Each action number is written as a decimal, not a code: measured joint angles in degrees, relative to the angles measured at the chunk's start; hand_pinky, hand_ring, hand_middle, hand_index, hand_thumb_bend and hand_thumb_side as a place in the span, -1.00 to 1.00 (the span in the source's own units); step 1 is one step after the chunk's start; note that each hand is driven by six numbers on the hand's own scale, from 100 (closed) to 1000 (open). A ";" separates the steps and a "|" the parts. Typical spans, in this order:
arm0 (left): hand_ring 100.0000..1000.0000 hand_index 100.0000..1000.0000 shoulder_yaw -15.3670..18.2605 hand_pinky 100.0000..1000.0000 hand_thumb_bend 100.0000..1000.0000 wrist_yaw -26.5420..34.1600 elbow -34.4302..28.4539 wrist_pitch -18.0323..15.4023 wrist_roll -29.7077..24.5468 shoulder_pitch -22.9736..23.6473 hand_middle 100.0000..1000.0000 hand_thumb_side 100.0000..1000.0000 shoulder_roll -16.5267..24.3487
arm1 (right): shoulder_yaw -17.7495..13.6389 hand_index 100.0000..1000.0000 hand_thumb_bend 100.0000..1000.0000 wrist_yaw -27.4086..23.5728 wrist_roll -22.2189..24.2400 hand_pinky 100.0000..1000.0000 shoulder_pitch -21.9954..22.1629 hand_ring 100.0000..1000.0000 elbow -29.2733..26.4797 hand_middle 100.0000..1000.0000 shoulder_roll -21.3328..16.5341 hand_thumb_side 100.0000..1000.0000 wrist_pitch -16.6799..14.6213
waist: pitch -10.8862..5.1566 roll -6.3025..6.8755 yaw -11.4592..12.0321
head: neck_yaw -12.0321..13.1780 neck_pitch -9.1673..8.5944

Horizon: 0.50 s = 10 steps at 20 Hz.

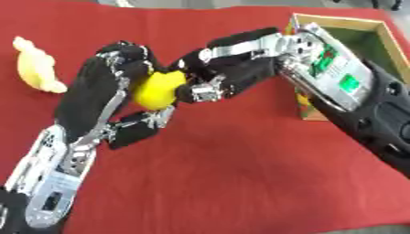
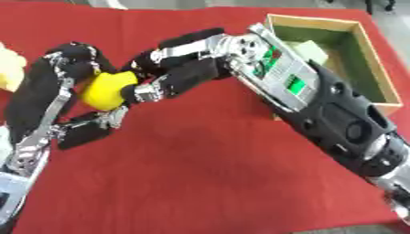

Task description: Pick up the objects with one hand, pass them to the other hand, and then place them into the box on the other side of the table.

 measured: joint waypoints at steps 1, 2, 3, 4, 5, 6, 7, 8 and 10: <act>0.00 -0.05 -0.03 0.29 -1.00 0.03 0.00 -0.02 -0.02 -0.03 -0.21 -0.77 0.00 | 0.00 0.89 -0.88 0.00 0.01 0.90 0.00 1.00 0.00 0.49 0.00 0.19 0.03 | 0.01 0.00 0.01 | -0.12 0.00; 0.00 -0.05 -0.08 0.29 -1.00 0.06 0.00 -0.04 -0.04 -0.07 -0.21 -0.77 0.00 | 0.00 0.88 -0.86 0.00 0.02 0.89 0.00 1.00 0.00 0.48 0.00 0.17 0.07 | 0.01 0.00 0.04 | -0.19 0.00; 0.00 -0.05 -0.10 0.29 -1.00 0.07 0.00 -0.05 -0.05 -0.11 -0.21 -0.77 0.00 | 0.00 0.87 -0.83 0.00 0.03 0.88 0.00 1.00 0.00 0.47 0.00 0.14 0.13 | 0.03 0.00 0.05 | -0.32 0.00; 0.00 -0.05 -0.11 0.29 -1.00 0.07 0.02 -0.07 -0.07 -0.17 -0.21 -0.77 0.00 | 0.01 0.86 -0.82 0.01 0.05 0.88 0.00 1.00 0.00 0.46 0.00 0.13 0.21 | 0.05 -0.01 0.05 | -0.41 0.00; 0.00 -0.05 -0.11 0.29 -1.00 0.07 0.06 -0.09 -0.09 -0.25 -0.21 -0.77 0.00 | 0.01 0.84 -0.82 0.04 0.06 0.87 0.00 1.00 0.00 0.44 0.00 0.12 0.26 | 0.06 -0.01 0.05 | -0.45 0.00; 0.00 -0.05 -0.11 0.29 -1.00 0.05 0.08 -0.10 -0.10 -0.31 -0.21 -0.78 0.00 | 0.01 0.82 -0.80 0.06 0.05 0.86 0.00 1.00 0.00 0.41 0.00 0.08 0.34 | 0.08 -0.01 0.06 | -0.49 0.00; 0.00 -0.05 -0.12 0.29 -1.00 -0.01 0.11 -0.11 -0.11 -0.40 -0.21 -0.78 -0.02 | 0.01 0.79 -0.78 0.07 0.01 0.86 0.00 1.00 0.00 0.38 0.00 0.04 0.47 | 0.08 -0.01 0.07 | -0.58 0.00; 0.00 -0.05 -0.14 0.29 -1.00 -0.08 0.15 -0.13 -0.12 -0.50 -0.21 -0.78 -0.06 | 0.00 0.76 -0.78 0.08 -0.08 0.85 0.00 1.00 0.00 0.34 0.01 0.00 0.66 | 0.08 -0.01 0.08 | -0.66 0.00; 0.00 -0.05 -0.29 0.29 -1.00 -0.15 0.38 -0.24 -0.06 -0.62 -0.21 -0.78 -0.44 | -0.03 0.73 -0.77 0.11 -0.31 0.84 -0.01 1.00 0.00 0.30 0.01 -0.06 1.14 | 0.09 -0.01 0.11 | -0.76 0.00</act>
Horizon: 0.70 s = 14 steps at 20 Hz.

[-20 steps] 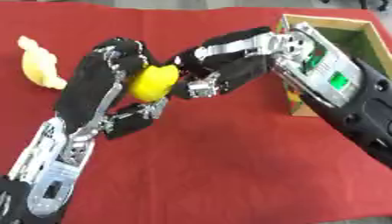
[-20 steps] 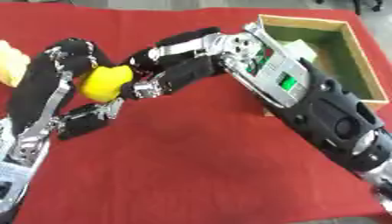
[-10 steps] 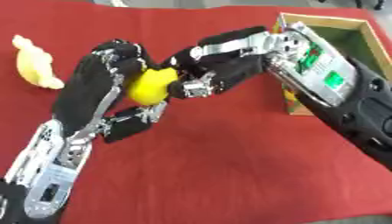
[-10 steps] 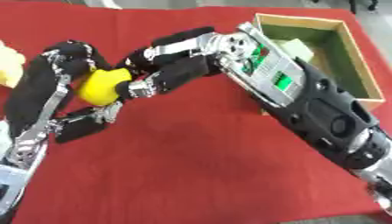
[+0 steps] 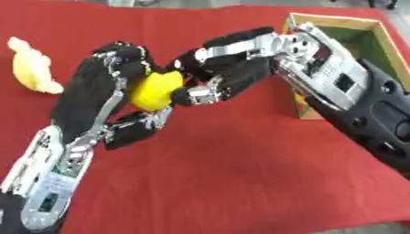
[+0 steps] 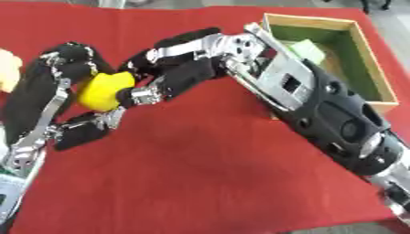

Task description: Pick up the objects with one hand, pass them to the other hand, and then place them into the box on the other side of the table.

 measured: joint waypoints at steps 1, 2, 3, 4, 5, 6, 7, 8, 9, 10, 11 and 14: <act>0.00 -0.05 -0.08 0.29 -1.00 -0.04 0.07 -0.08 0.07 -0.16 -0.21 -0.78 -0.09 | -0.01 0.72 -0.76 0.06 -0.12 0.84 0.00 1.00 0.00 0.29 0.00 -0.06 0.24 | 0.00 0.00 0.01 | -0.10 0.00; 0.00 -0.05 -0.18 0.29 -1.00 -0.14 0.10 -0.16 0.13 -0.35 -0.21 -0.78 -0.10 | -0.02 0.72 -0.76 0.07 -0.21 0.84 -0.01 1.00 -0.01 0.28 0.01 -0.06 0.44 | 0.00 0.00 0.01 | -0.15 0.00; 0.00 -0.05 -0.20 0.29 -1.00 -0.24 0.15 -0.21 0.16 -0.43 -0.21 -0.78 -0.14 | -0.04 0.70 -0.76 0.07 -0.29 0.84 -0.01 1.00 -0.07 0.26 0.01 -0.07 0.61 | 0.00 -0.01 0.01 | -0.18 0.01; 0.00 -0.05 -0.21 0.29 -1.00 -0.32 0.23 -0.30 0.20 -0.50 -0.21 -0.78 -0.29 | -0.09 0.69 -0.77 0.07 -0.34 0.83 -0.02 1.00 -0.14 0.25 0.01 -0.07 0.80 | 0.00 -0.02 0.03 | -0.22 0.01; 0.00 -0.05 -0.23 0.29 -1.00 -0.40 0.32 -0.41 0.18 -0.62 -0.21 -0.78 -0.50 | -0.13 0.68 -0.78 0.07 -0.43 0.83 -0.02 0.99 -0.16 0.24 0.01 -0.08 0.96 | 0.00 -0.02 0.04 | -0.32 0.01; 0.00 -0.05 -0.33 0.29 -1.00 -0.42 0.41 -0.55 0.14 -0.78 -0.21 -0.78 -0.59 | -0.14 0.68 -0.78 0.07 -0.58 0.83 -0.04 0.99 -0.17 0.24 0.02 -0.08 1.13 | 0.00 -0.02 0.04 | -0.41 0.01; 0.00 -0.05 -0.47 0.29 -1.00 -0.42 0.43 -0.65 0.13 -0.88 -0.21 -0.78 -0.61 | -0.14 0.66 -0.80 0.07 -0.74 0.82 -0.07 0.98 -0.22 0.21 0.05 -0.08 1.30 | 0.01 -0.02 0.04 | -0.50 0.01; 0.00 -0.05 -0.57 0.29 -1.00 -0.42 0.43 -0.73 0.12 -0.92 -0.21 -0.78 -0.67 | -0.14 0.64 -0.81 0.07 -0.92 0.82 -0.07 0.98 -0.28 0.19 0.10 -0.09 1.48 | 0.01 -0.03 0.04 | -0.61 0.01; 0.00 -0.05 -0.63 0.29 -1.00 -0.42 0.44 -0.86 0.09 -0.95 -0.21 -0.78 -0.80 | -0.14 0.60 -0.83 0.06 -1.17 0.80 -0.09 0.96 -0.32 0.14 0.17 -0.10 1.73 | 0.03 -0.03 0.05 | -0.67 0.02; 0.00 -0.05 -0.76 0.29 -1.00 -0.42 0.45 -1.02 0.07 -1.00 -0.21 -0.78 -0.94 | -0.14 0.58 -0.84 0.05 -1.46 0.79 -0.11 0.94 -0.33 0.12 0.29 -0.10 2.02 | 0.09 -0.03 0.05 | -0.70 0.02; 0.00 -0.05 -0.89 0.29 -1.00 -0.42 0.49 -1.13 0.08 -1.08 -0.21 -0.78 -1.05 | -0.14 0.51 -0.87 0.04 -1.83 0.78 -0.11 0.92 -0.34 0.06 0.41 -0.12 2.36 | 0.14 -0.03 0.05 | -0.73 0.02; 0.01 -0.05 -1.09 0.29 -1.00 -0.43 0.77 -1.35 -0.04 -1.38 -0.21 -0.78 -1.06 | -0.11 0.42 -0.90 -0.07 -3.16 0.75 -0.13 0.86 -0.38 -0.04 0.50 -0.18 3.44 | 0.19 -0.03 0.05 | -0.88 0.02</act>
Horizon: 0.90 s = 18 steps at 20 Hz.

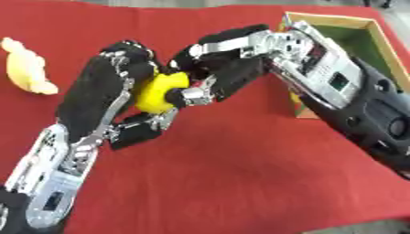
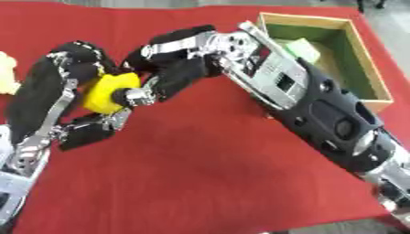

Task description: Pick up the objects with one hand, pass them to the other hand, and then place them into the box on the other side of the table.

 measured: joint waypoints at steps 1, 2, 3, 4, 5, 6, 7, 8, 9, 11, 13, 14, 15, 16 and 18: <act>0.01 -0.05 -0.09 0.29 -1.00 -0.01 0.01 -0.04 -0.03 -0.01 -0.21 -0.78 -0.01 | 0.03 0.35 -0.91 -0.03 -0.48 0.73 0.00 0.82 -0.03 -0.10 0.04 -0.26 0.31 | 0.03 0.00 0.00 | -0.04 0.00; 0.01 -0.05 -0.15 0.29 -1.00 -0.01 0.02 -0.05 -0.03 -0.02 -0.21 -0.78 -0.03 | 0.08 0.33 -0.91 -0.04 -0.92 0.73 0.00 0.81 -0.14 -0.12 0.12 -0.30 0.58 | 0.05 0.00 0.00 | -0.07 0.00; 0.01 -0.04 -0.17 0.29 -1.00 -0.02 0.02 -0.06 -0.02 -0.02 -0.21 -0.78 -0.05 | 0.16 0.28 -0.92 -0.04 -1.22 0.70 0.00 0.75 -0.24 -0.16 0.18 -0.42 0.81 | 0.05 0.00 0.00 | -0.14 0.00; 0.01 -0.04 -0.20 0.29 -1.00 -0.06 0.02 -0.07 0.00 -0.02 -0.21 -0.78 -0.08 | 0.20 0.26 -0.91 -0.04 -1.38 0.70 -0.01 0.73 -0.29 -0.18 0.23 -0.49 0.97 | 0.05 0.00 -0.01 | -0.18 0.00; 0.01 -0.04 -0.20 0.29 -1.00 -0.11 0.02 -0.06 0.03 -0.02 -0.20 -0.78 -0.08 | 0.27 0.24 -0.91 -0.04 -1.45 0.68 -0.01 0.70 -0.31 -0.20 0.29 -0.62 1.04 | 0.05 0.00 -0.01 | -0.20 0.00; 0.01 -0.04 -0.20 0.29 -1.00 -0.25 0.03 -0.04 0.10 -0.02 -0.20 -0.78 -0.08 | 0.29 0.22 -0.92 -0.04 -1.44 0.67 -0.02 0.68 -0.33 -0.22 0.35 -0.70 1.07 | 0.05 0.00 -0.01 | -0.21 0.00; 0.01 -0.03 -0.26 0.29 -1.00 -0.43 0.03 0.00 0.21 -0.02 -0.20 -0.78 -0.12 | 0.29 0.17 -0.98 -0.04 -1.40 0.66 -0.04 0.64 -0.35 -0.26 0.38 -0.80 1.09 | 0.05 0.00 -0.02 | -0.21 0.00; 0.01 -0.03 -0.28 0.29 -1.00 -0.61 0.04 0.11 0.34 -0.02 -0.20 -0.78 -0.20 | 0.29 0.14 -1.00 -0.04 -1.33 0.64 -0.07 0.62 -0.48 -0.28 0.39 -0.83 1.09 | 0.05 0.00 -0.03 | -0.21 0.00; 0.01 -0.01 -0.28 0.29 -1.00 -0.77 0.04 0.20 0.46 -0.02 -0.20 -0.80 -0.24 | 0.27 0.09 -1.00 -0.04 -1.25 0.62 -0.08 0.58 -0.69 -0.32 0.39 -0.90 1.12 | 0.05 0.00 -0.03 | -0.21 0.01; 0.01 0.00 -0.31 0.29 -1.00 -1.08 0.03 0.45 0.82 -0.02 -0.20 -0.81 -0.32 | 0.16 0.03 -1.00 -0.04 -1.08 0.59 -0.08 0.54 -0.91 -0.36 0.39 -0.98 1.16 | 0.05 0.00 -0.04 | -0.21 0.01; 0.01 0.01 -0.31 0.29 -1.00 -1.30 0.02 0.84 1.34 -0.02 -0.20 -0.81 -0.47 | -0.04 -0.02 -1.00 -0.04 -0.93 0.58 -0.08 0.51 -1.07 -0.39 0.38 -1.00 1.23 | 0.05 0.00 -0.06 | -0.21 0.01; 0.01 0.01 -0.32 0.29 -1.00 -1.43 0.02 1.09 1.61 -0.02 -0.20 -0.82 -0.49 | -0.06 -0.03 -1.00 -0.04 -0.81 0.57 -0.08 0.51 -1.13 -0.40 0.37 -1.00 1.25 | 0.05 0.00 -0.06 | -0.21 0.01; 0.01 0.02 -0.34 0.29 -1.00 -1.58 0.01 1.35 1.90 -0.02 -0.20 -0.82 -0.51 | -0.12 -0.06 -1.00 -0.04 -0.69 0.56 -0.08 0.49 -1.21 -0.42 0.36 -1.00 1.27 | 0.05 -0.01 -0.06 | -0.21 0.01; 0.01 0.02 -0.40 0.29 -1.00 -1.72 0.01 1.62 2.18 -0.02 -0.19 -0.84 -0.52 | -0.21 -0.09 -1.00 -0.04 -0.62 0.55 -0.08 0.47 -1.30 -0.44 0.36 -1.00 1.33 | 0.05 -0.01 -0.06 | -0.21 0.01; 0.02 0.06 -0.52 0.29 -1.00 -1.97 0.00 2.00 2.72 -0.02 -0.18 -0.89 -0.54 | -0.40 -0.14 -1.00 -0.05 -0.55 0.53 -0.08 0.45 -1.40 -0.47 0.35 -1.00 1.45 | 0.05 -0.03 -0.06 | -0.22 0.01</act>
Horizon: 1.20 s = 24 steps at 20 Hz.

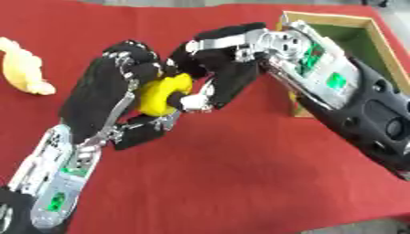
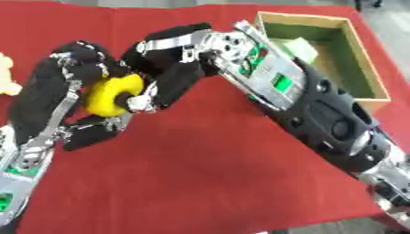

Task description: Pick up the objects with one hand, pass them to the other hand, and then place them into the box on the other side of the table.

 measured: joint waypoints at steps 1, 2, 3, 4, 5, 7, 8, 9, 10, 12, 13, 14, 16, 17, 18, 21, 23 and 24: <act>0.04 0.10 -0.03 0.30 -1.00 -0.07 0.00 0.13 0.22 0.00 -0.15 -1.00 -0.02 | -0.01 -0.17 -1.00 -0.02 -0.05 0.53 0.00 0.44 -0.02 -0.48 0.00 -1.00 0.11 | 0.00 -0.01 0.00 | 0.00 0.00; 0.08 0.19 -0.10 0.32 -0.83 -0.12 0.00 0.23 0.42 0.00 -0.08 -1.00 -0.03 | -0.01 -0.19 -0.98 -0.06 -0.16 0.52 0.00 0.44 -0.07 -0.49 0.00 -1.00 0.25 | 0.00 -0.02 0.00 | -0.01 0.00; 0.16 0.28 -0.14 0.37 -0.48 -0.12 0.00 0.28 0.58 0.00 0.02 -1.00 -0.03 | -0.03 -0.21 -0.91 -0.08 -0.30 0.51 0.01 0.42 -0.13 -0.51 -0.01 -1.00 0.43 | 0.00 -0.03 0.00 | -0.02 0.00; 0.24 0.38 -0.16 0.41 -0.19 -0.12 0.00 0.27 0.72 0.00 0.10 -1.00 -0.03 | -0.07 -0.22 -0.87 -0.10 -0.42 0.50 0.03 0.42 -0.15 -0.52 -0.04 -1.00 0.62 | 0.00 -0.05 0.00 | -0.03 0.00; 0.30 0.48 -0.17 0.44 0.01 -0.15 0.00 0.16 0.85 0.00 0.16 -1.00 -0.02 | -0.14 -0.24 -0.81 -0.20 -0.56 0.49 0.10 0.40 -0.22 -0.53 -0.06 -1.00 0.80 | 0.00 -0.05 -0.01 | -0.04 0.00; 0.37 0.62 -0.18 0.48 0.28 -0.45 -0.02 -0.18 1.19 0.00 0.27 -1.00 -0.02 | -0.19 -0.26 -0.74 -0.39 -0.80 0.48 0.13 0.39 -0.41 -0.55 -0.12 -1.00 1.12 | 0.00 -0.05 -0.03 | -0.08 0.00; 0.39 0.66 -0.18 0.50 0.40 -0.59 -0.04 -0.37 1.41 0.00 0.30 -1.00 -0.02 | -0.20 -0.26 -0.72 -0.49 -0.94 0.47 0.14 0.38 -0.52 -0.56 -0.17 -1.00 1.28 | 0.00 -0.05 -0.04 | -0.09 0.00; 0.41 0.69 -0.18 0.51 0.56 -0.71 -0.06 -0.50 1.71 0.00 0.31 -1.00 -0.02 | -0.20 -0.27 -0.67 -0.52 -1.04 0.47 0.14 0.38 -0.64 -0.56 -0.22 -1.00 1.42 | 0.00 -0.05 -0.04 | -0.13 0.00; 0.41 0.72 -0.18 0.52 0.68 -0.97 -0.06 -0.62 2.03 0.00 0.32 -1.00 -0.01 | -0.20 -0.28 -0.66 -0.57 -1.17 0.46 0.14 0.38 -0.66 -0.57 -0.24 -1.00 1.59 | 0.00 -0.05 -0.05 | -0.20 0.00; 0.42 0.77 -0.20 0.53 0.88 -1.58 -0.06 -0.93 2.64 0.00 0.33 -0.91 -0.01 | -0.24 -0.28 -0.64 -0.94 -1.34 0.46 0.14 0.37 -0.67 -0.57 -0.24 -1.00 1.94 | 0.00 -0.05 -0.06 | -0.31 0.00; 0.43 0.77 -0.24 0.53 0.92 -1.83 -0.06 -1.16 2.92 0.00 0.33 -0.87 -0.01 | -0.29 -0.28 -0.64 -1.04 -1.43 0.46 0.14 0.37 -0.67 -0.57 -0.24 -1.00 2.08 | 0.00 -0.05 -0.08 | -0.35 0.00; 0.43 0.78 -0.28 0.54 1.00 -2.12 -0.06 -1.41 3.19 0.00 0.33 -0.72 0.00 | -0.31 -0.28 -0.64 -1.10 -1.52 0.45 0.14 0.36 -0.67 -0.58 -0.24 -1.00 2.23 | 0.00 -0.05 -0.10 | -0.39 0.00; 0.43 0.78 -0.38 0.53 1.00 -2.62 -0.03 -1.98 3.71 -0.01 0.33 -0.62 0.01 | -0.15 -0.29 -0.62 -1.47 -1.76 0.45 0.15 0.36 -0.73 -0.58 -0.20 -1.00 2.48 | 0.00 -0.05 -0.13 | -0.51 0.00; 0.43 0.78 -0.41 0.53 1.00 -2.75 -0.03 -2.23 3.94 -0.01 0.33 -0.62 0.00 | -0.05 -0.29 -0.62 -1.58 -1.86 0.45 0.16 0.36 -0.75 -0.58 -0.18 -1.00 2.57 | 0.00 -0.05 -0.14 | -0.53 0.00; 0.43 0.78 -0.42 0.53 1.00 -2.86 0.00 -2.45 4.16 -0.01 0.33 -0.62 0.00 | 0.02 -0.29 -0.62 -1.69 -1.98 0.45 0.16 0.36 -0.77 -0.58 -0.17 -1.00 2.69 | 0.00 -0.05 -0.16 | -0.53 0.00; 0.42 0.83 -0.43 0.52 1.00 -2.98 0.02 -2.91 4.62 -0.01 0.33 -0.37 0.00 | 0.03 -0.31 -0.54 -1.97 -2.29 0.41 0.17 0.33 -0.84 -0.60 -0.16 -1.00 3.01 | 0.00 -0.05 -0.17 | -0.55 0.00; 0.41 0.83 -0.55 0.52 1.00 -2.78 0.02 -3.44 5.09 0.00 0.32 -0.21 -0.01 | 0.03 -0.32 -0.52 -2.03 -2.69 0.40 0.17 0.32 -0.84 -0.60 0.05 -1.00 3.36 | 0.00 -0.05 -0.20 | -0.58 0.01; 0.41 0.83 -0.66 0.52 1.00 -2.55 0.02 -3.83 5.32 0.01 0.31 -0.21 -0.01 | 0.03 -0.33 -0.49 -2.07 -2.93 0.40 0.17 0.31 -0.84 -0.61 0.13 -1.00 3.53 | 0.00 -0.06 -0.21 | -0.60 0.01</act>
